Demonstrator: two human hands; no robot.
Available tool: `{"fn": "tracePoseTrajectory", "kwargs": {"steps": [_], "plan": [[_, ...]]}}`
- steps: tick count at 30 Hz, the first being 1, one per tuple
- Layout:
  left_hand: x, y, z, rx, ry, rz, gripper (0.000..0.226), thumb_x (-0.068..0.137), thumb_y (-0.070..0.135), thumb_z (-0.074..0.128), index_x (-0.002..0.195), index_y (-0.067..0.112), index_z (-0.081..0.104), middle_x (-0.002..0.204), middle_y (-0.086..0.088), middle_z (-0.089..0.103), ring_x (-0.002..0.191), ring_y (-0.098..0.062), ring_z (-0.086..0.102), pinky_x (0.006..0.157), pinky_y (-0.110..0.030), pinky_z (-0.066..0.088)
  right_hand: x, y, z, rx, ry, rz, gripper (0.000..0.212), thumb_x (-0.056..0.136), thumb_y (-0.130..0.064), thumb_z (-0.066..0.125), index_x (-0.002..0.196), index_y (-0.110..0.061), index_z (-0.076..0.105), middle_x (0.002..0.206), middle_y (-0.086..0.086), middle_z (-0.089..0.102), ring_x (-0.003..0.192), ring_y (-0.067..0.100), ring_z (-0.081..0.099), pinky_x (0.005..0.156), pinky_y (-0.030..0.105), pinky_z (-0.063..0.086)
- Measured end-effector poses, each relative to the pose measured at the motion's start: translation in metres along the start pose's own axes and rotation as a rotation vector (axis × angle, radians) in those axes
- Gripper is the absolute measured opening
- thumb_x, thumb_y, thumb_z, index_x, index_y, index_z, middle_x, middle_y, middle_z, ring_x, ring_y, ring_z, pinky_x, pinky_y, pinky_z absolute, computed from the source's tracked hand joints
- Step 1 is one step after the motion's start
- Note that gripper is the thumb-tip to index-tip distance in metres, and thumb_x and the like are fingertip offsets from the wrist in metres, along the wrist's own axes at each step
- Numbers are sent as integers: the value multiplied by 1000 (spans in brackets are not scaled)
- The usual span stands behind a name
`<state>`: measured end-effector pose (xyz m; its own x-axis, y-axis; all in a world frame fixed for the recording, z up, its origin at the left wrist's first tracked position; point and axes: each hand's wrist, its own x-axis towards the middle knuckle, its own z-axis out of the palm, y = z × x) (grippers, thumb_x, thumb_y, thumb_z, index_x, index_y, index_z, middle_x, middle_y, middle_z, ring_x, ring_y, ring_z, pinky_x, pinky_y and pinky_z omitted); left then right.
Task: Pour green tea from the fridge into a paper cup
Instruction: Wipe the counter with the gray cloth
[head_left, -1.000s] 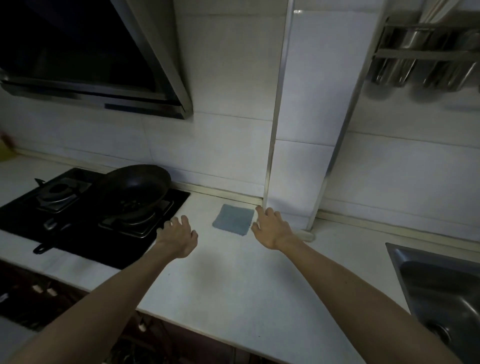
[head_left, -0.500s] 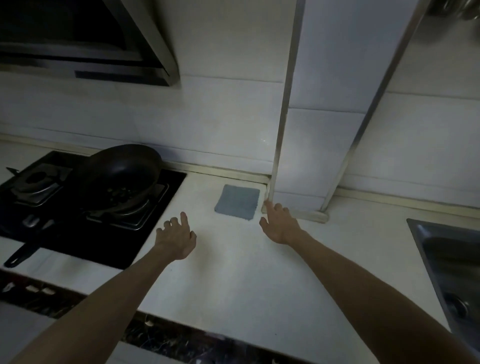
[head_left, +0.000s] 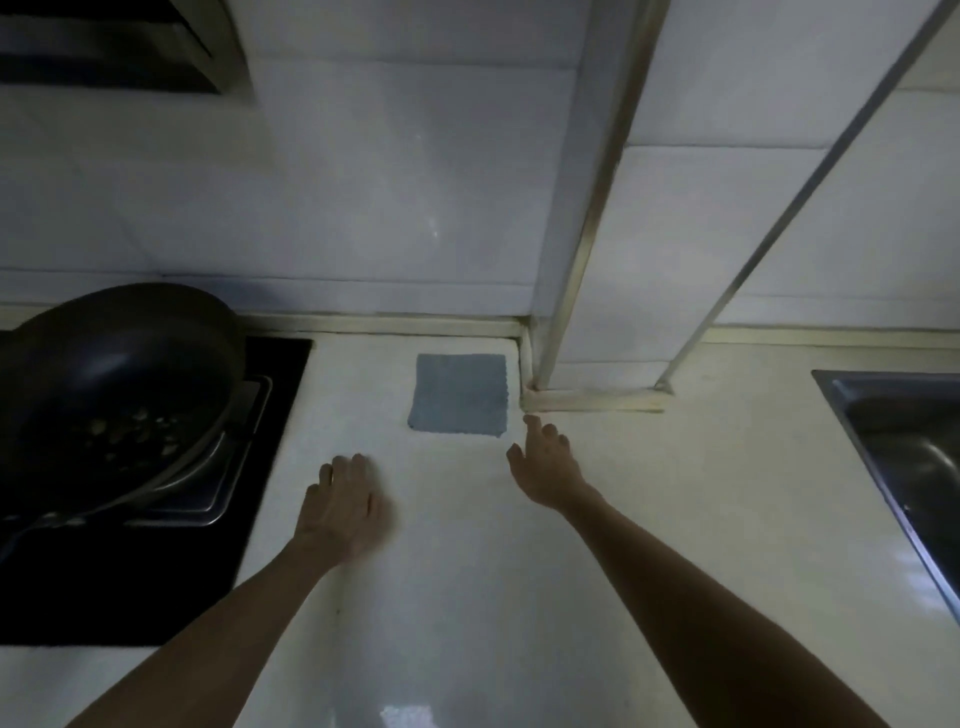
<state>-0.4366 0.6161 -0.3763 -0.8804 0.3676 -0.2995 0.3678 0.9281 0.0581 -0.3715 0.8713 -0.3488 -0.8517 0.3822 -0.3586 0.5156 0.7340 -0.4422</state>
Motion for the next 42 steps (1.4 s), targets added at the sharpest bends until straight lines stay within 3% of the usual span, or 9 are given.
{"fn": "tracePoseTrajectory", "kwargs": {"steps": [3,7,12,18,22,29,32,36,42], "plan": [[9,-2,19,-54,48,18,50,81,30,34,121,2,44,117,-20,44,107,-37,46,85,-44,47,3,-5,17,-5,43,-11,48,100,-25,43,144,-9,31,141,16,41,129,33,38,103,45,37],[15,1,42,-115,9,1,71,89,32,30,148,-6,16,147,-39,19,137,-51,19,115,-53,21,13,-9,33,-9,106,-129,55,95,-19,49,145,-6,32,143,14,42,131,31,38,108,45,37],[12,1,61,-121,93,18,72,92,35,25,149,-7,11,153,-35,4,144,-46,3,119,-51,8,34,-14,48,-38,165,-246,58,92,-17,52,146,-5,34,147,16,42,136,33,36,114,47,33],[14,-3,69,-156,152,26,71,94,37,31,151,0,9,156,-29,2,147,-39,-1,120,-49,8,59,-22,62,-28,112,-299,56,93,-21,46,146,-5,34,148,19,41,137,34,37,115,47,30],[15,-3,69,-164,184,31,72,93,39,32,152,2,11,157,-28,5,147,-39,1,119,-47,8,87,-31,65,-27,173,-314,71,82,-43,25,137,-1,42,137,23,50,126,38,47,105,54,41],[18,-5,70,-174,191,31,72,95,40,34,152,5,9,158,-25,1,147,-36,-3,119,-46,5,148,-60,71,-42,74,-316,71,92,-46,34,154,-14,19,159,19,16,147,34,15,118,51,16],[18,-5,70,-162,191,23,71,96,42,31,152,5,9,158,-24,1,148,-35,-3,119,-46,6,162,-64,86,-159,85,-294,68,100,-46,38,156,-22,9,163,16,1,150,34,0,118,59,5],[17,-5,70,-154,194,24,70,95,42,29,152,6,11,158,-24,3,148,-35,-2,119,-45,7,158,-65,102,-359,181,-342,68,100,-53,31,157,-24,9,163,17,0,150,38,-2,114,69,6],[17,-6,70,-151,207,22,73,92,42,34,152,6,13,159,-22,6,148,-34,-1,120,-47,5,145,-67,112,-381,211,-317,68,99,-56,24,157,-26,6,164,13,-1,151,33,-2,114,68,3]]}}
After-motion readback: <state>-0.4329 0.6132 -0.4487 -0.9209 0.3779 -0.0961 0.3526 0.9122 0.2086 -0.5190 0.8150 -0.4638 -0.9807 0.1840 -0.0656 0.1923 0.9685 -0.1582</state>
